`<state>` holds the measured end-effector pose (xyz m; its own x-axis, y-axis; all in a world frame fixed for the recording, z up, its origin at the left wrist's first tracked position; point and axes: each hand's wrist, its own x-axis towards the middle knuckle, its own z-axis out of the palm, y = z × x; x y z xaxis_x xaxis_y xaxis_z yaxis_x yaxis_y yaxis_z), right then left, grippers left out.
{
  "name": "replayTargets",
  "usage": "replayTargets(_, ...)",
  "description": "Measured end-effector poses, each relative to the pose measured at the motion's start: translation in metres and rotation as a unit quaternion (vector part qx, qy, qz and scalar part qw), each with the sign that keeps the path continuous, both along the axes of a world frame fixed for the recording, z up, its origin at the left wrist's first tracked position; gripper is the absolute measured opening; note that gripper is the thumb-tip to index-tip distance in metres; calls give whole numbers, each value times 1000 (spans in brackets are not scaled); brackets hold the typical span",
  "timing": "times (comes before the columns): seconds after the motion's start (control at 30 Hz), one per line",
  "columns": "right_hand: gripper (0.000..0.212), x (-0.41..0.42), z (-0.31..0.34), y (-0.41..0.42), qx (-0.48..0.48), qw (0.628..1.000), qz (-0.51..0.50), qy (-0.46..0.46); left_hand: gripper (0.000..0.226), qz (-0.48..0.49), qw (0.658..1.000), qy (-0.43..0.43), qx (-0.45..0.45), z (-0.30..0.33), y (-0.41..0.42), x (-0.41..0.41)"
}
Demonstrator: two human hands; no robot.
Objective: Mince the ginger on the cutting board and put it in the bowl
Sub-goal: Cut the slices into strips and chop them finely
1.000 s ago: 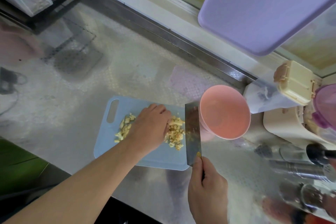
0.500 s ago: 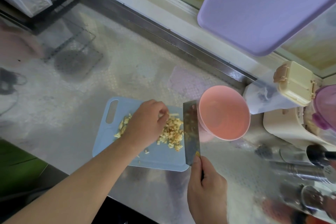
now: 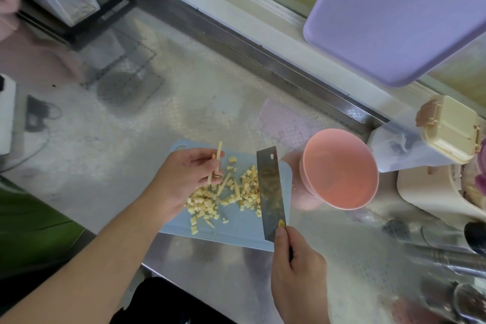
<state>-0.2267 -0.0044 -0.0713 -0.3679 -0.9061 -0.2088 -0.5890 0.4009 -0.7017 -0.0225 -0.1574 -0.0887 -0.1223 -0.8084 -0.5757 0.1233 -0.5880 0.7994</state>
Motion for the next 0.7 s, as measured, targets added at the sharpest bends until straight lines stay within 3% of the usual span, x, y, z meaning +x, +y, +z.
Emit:
replayTargets(0.1, 41, 7, -1, -4, 19, 999, 5, -28, 18, 8, 1000, 6, 5, -2, 4, 21)
replayTargets(0.33, 43, 63, 6, -16, 79, 990, 98, -60, 15, 153, 987, -36, 40, -4, 1, 67)
replayTargets(0.47, 40, 92, 2, -18, 81, 984, 128, -96, 17, 166, 984, -59, 36, -8, 3, 80)
replayTargets(0.7, 42, 98, -10, -17, 123, 983, 123, -64, 17, 117, 978, -173, -24, -16, 18, 82)
